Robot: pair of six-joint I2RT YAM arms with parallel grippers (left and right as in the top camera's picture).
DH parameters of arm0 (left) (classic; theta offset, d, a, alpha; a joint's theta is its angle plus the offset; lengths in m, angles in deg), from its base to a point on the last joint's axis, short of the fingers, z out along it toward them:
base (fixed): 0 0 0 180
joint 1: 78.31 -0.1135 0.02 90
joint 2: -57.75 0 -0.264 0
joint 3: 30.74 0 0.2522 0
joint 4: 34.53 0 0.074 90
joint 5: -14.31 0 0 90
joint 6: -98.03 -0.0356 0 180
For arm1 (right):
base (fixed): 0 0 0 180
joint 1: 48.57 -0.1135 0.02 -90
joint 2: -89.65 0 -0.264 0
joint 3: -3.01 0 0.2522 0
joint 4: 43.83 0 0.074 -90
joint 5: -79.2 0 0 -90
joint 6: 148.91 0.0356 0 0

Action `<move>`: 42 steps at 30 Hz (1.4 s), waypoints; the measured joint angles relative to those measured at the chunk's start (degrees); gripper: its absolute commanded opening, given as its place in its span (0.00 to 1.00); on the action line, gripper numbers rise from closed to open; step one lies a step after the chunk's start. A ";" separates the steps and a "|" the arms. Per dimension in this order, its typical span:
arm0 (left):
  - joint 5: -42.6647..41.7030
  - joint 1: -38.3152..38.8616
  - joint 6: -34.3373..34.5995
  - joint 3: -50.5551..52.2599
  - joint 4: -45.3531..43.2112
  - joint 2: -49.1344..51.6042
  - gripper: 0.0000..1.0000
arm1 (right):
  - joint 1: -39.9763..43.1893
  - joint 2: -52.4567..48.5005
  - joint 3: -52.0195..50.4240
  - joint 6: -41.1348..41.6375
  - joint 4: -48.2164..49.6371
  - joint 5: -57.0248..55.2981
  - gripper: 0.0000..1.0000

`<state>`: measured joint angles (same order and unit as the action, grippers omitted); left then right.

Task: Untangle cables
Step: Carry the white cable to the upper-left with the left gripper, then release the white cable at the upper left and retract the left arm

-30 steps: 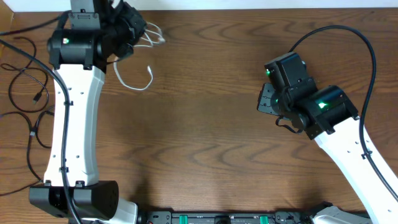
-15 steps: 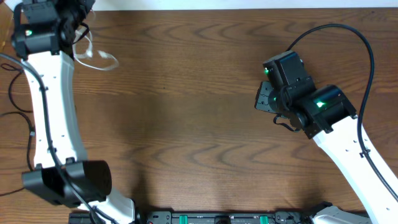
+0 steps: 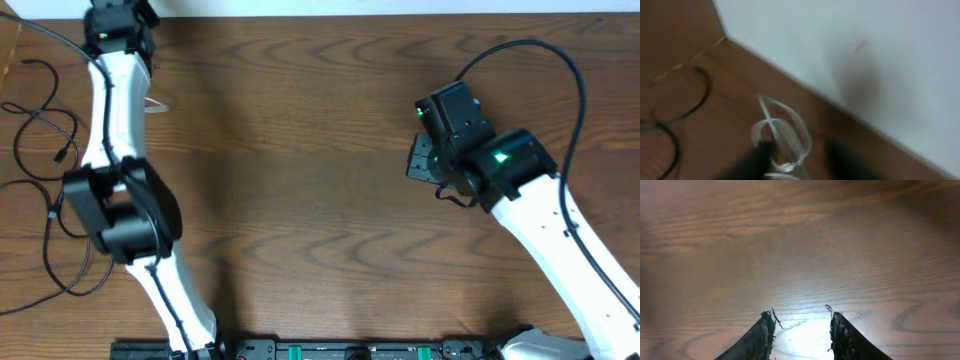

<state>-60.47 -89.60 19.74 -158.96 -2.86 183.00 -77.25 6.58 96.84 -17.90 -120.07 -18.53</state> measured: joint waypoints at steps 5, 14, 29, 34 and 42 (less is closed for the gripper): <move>2.58 -2.23 -2.99 0.00 4.17 4.46 0.96 | -0.09 -4.55 0.00 0.09 0.09 0.61 0.56; 3.67 -4.24 -2.40 0.00 13.46 3.78 0.97 | -0.39 -9.49 0.00 -0.35 -0.20 4.39 0.96; -28.30 -0.26 0.74 -0.55 37.75 -26.82 0.96 | -0.39 -1.68 0.00 -2.32 -6.75 7.04 0.99; -39.12 2.51 1.51 -0.66 46.64 -34.29 0.97 | -0.44 7.52 0.00 -2.45 -10.67 6.54 0.99; -43.15 11.37 1.88 -0.22 58.58 -44.81 0.97 | -0.44 22.67 0.02 -2.49 -16.70 2.97 0.99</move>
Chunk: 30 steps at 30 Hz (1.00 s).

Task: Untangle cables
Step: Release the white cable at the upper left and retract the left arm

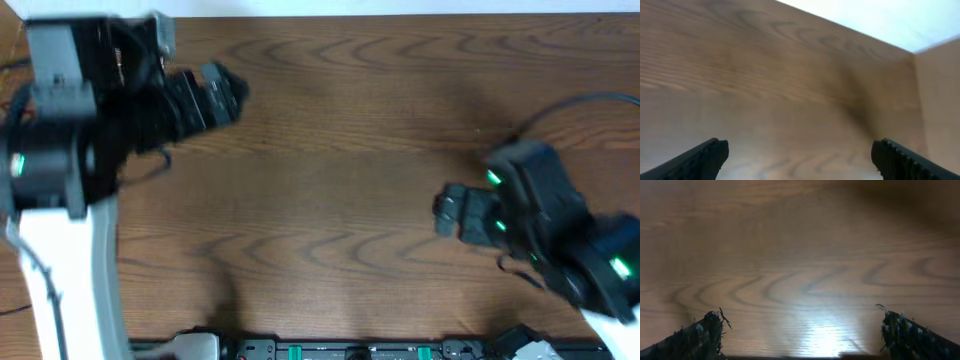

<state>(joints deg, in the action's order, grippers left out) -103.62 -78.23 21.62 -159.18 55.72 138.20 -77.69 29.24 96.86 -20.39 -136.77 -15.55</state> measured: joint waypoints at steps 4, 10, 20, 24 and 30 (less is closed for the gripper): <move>2.12 5.03 -0.02 3.19 2.82 -9.94 0.97 | 0.00 6.69 -0.04 0.00 -0.76 -1.70 0.99; 4.11 7.98 0.00 13.35 3.21 -26.95 0.97 | 0.00 14.47 -2.38 0.00 -0.20 -2.82 0.99; 10.29 8.02 2.82 32.72 3.19 -56.72 0.97 | 0.00 18.56 -11.17 0.00 5.68 -4.35 0.99; 11.45 8.02 3.32 33.99 3.26 -63.52 0.97 | 0.00 18.47 -12.20 0.00 6.10 -4.72 0.99; 11.78 8.02 3.39 34.03 4.92 -67.14 0.97 | 0.00 18.49 -12.24 0.00 6.05 -5.05 0.99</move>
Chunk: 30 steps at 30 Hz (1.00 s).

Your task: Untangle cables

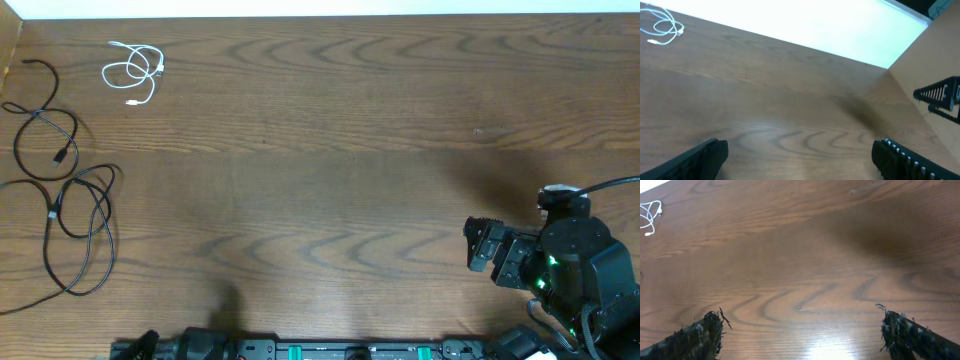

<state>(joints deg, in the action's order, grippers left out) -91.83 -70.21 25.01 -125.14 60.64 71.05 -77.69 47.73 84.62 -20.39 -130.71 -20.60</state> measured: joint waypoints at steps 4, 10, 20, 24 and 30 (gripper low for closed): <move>0.02 0.00 0.00 0.17 3.10 -0.09 0.97 | 0.00 0.00 0.00 0.00 -0.55 -0.09 0.99; 0.04 0.00 0.00 0.42 8.81 -0.09 0.97 | 0.00 0.00 0.00 0.00 -1.40 -0.07 0.99; 0.02 0.00 0.09 0.46 10.88 -0.09 0.98 | 0.00 0.04 -0.02 0.00 -1.42 -0.07 0.99; 0.02 0.00 0.22 0.46 10.88 -0.09 0.97 | 0.00 0.04 -0.02 0.00 -1.44 -0.04 0.99; 0.02 0.00 0.24 0.46 10.88 -0.09 0.98 | 0.00 0.04 -0.02 0.00 -2.05 -1.09 0.99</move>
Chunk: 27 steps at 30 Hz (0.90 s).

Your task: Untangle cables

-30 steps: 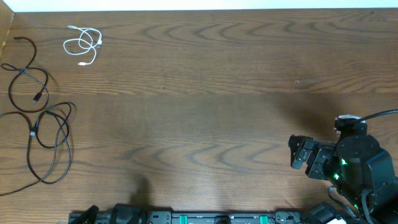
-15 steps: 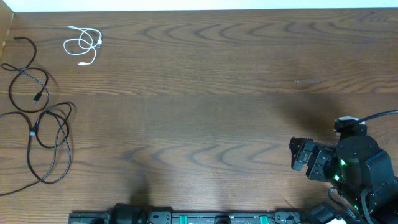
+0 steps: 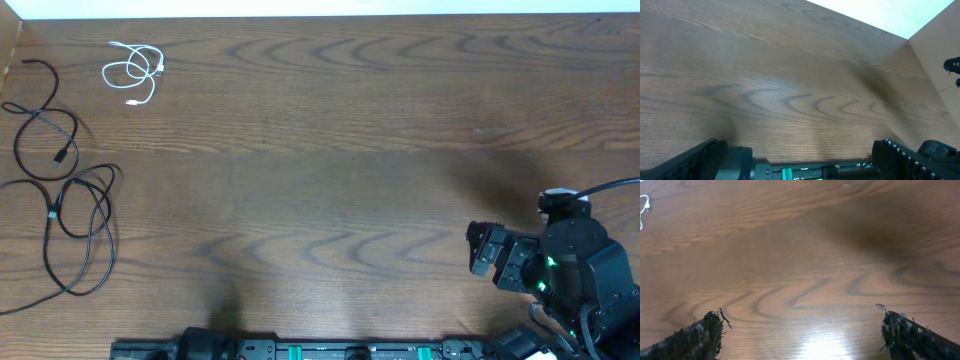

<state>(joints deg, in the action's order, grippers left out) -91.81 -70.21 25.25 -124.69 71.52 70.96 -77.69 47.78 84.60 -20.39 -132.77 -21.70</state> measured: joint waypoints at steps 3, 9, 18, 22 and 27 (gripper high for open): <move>0.00 0.00 0.15 0.00 0.00 0.00 0.97 | 0.02 0.00 -0.02 -0.22 0.04 -1.73 0.99; 0.00 0.00 0.24 0.02 0.00 0.00 0.97 | 5.29 1.44 -3.15 -4.70 5.27 -1.33 0.99; 0.00 0.00 0.61 0.02 0.02 0.00 0.97 | 19.69 9.42 -21.55 -23.80 29.31 9.90 0.99; 0.00 0.00 0.61 0.02 0.00 0.00 0.97 | 24.70 14.91 -30.80 -29.24 39.41 15.02 0.99; 0.02 0.00 0.61 0.02 0.00 0.00 0.98 | 27.41 21.73 -42.16 -33.48 52.50 19.50 0.99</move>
<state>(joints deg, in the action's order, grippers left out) -91.79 -70.21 25.86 -124.66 71.52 70.96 -50.28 69.50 42.44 -53.87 -80.27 -2.20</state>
